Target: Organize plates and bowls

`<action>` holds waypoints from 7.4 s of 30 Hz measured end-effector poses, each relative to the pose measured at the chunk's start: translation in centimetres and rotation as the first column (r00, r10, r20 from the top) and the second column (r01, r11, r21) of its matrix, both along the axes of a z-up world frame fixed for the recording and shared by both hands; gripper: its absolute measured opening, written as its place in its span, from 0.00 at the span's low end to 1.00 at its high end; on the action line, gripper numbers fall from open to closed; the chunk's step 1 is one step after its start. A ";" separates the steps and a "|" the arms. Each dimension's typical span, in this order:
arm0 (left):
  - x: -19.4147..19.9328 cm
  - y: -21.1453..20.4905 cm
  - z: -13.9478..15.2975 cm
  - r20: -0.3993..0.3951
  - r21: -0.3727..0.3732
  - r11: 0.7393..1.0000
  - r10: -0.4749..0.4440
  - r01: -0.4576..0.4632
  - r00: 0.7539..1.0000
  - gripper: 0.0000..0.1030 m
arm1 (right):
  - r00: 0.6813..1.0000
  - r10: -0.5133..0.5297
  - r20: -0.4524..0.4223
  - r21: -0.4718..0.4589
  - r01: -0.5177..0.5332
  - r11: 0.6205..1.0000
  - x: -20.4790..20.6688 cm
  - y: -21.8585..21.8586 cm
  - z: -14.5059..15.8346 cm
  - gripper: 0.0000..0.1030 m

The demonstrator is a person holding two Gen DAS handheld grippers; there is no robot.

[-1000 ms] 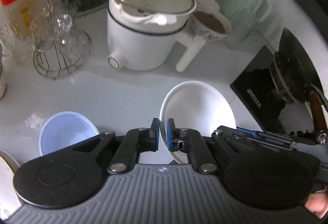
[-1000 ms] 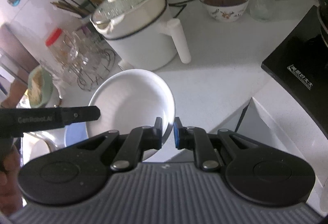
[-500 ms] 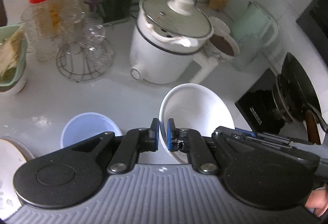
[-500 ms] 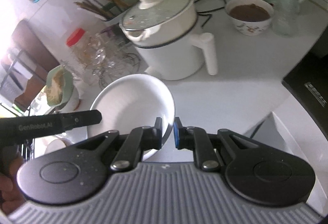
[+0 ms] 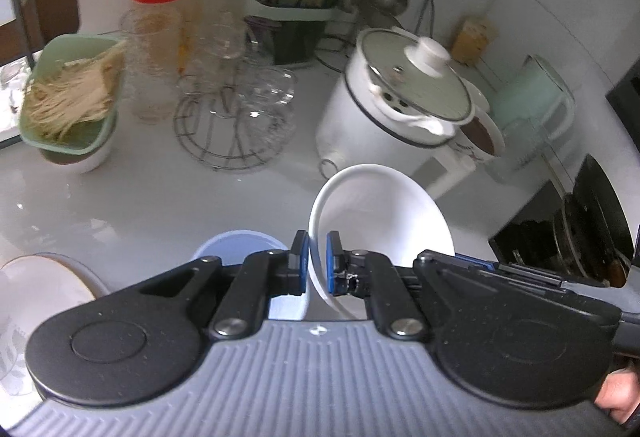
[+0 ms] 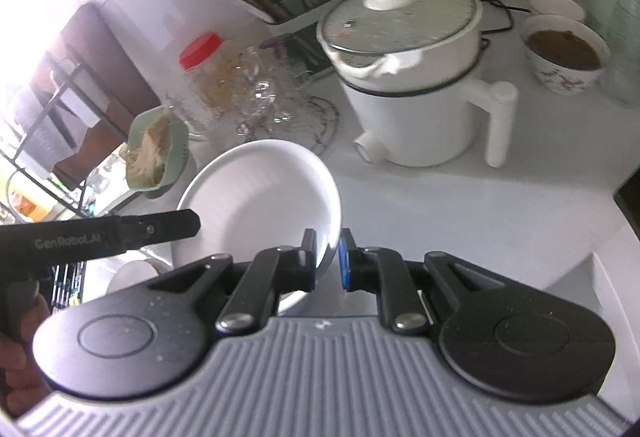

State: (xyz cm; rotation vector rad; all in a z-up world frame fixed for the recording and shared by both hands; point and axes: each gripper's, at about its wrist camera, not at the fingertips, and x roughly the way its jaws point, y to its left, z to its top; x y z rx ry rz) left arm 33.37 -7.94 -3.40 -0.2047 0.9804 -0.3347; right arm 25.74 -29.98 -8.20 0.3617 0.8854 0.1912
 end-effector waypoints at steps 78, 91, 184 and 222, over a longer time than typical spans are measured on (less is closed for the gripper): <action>2.4 5.8 -15.4 -0.246 -0.016 0.962 0.260 -0.272 0.934 0.17 | 0.943 0.209 -0.259 0.236 -0.148 0.960 7.4 3.6 -13.9 0.21; 1.7 2.8 -13.1 -0.228 -0.009 0.974 0.219 -0.227 0.949 0.17 | 0.964 0.174 -0.203 0.163 -0.142 0.976 5.0 1.6 -11.1 0.21; -1.4 27.9 -12.6 -0.300 0.010 0.977 0.207 -0.214 0.931 0.19 | 0.947 0.221 -0.234 0.078 -0.208 0.975 2.5 26.2 -7.8 0.23; -27.1 17.4 9.4 0.258 0.009 0.919 0.378 -0.393 0.889 0.46 | 0.862 0.307 0.402 0.004 -0.337 0.941 -15.1 14.1 10.5 0.36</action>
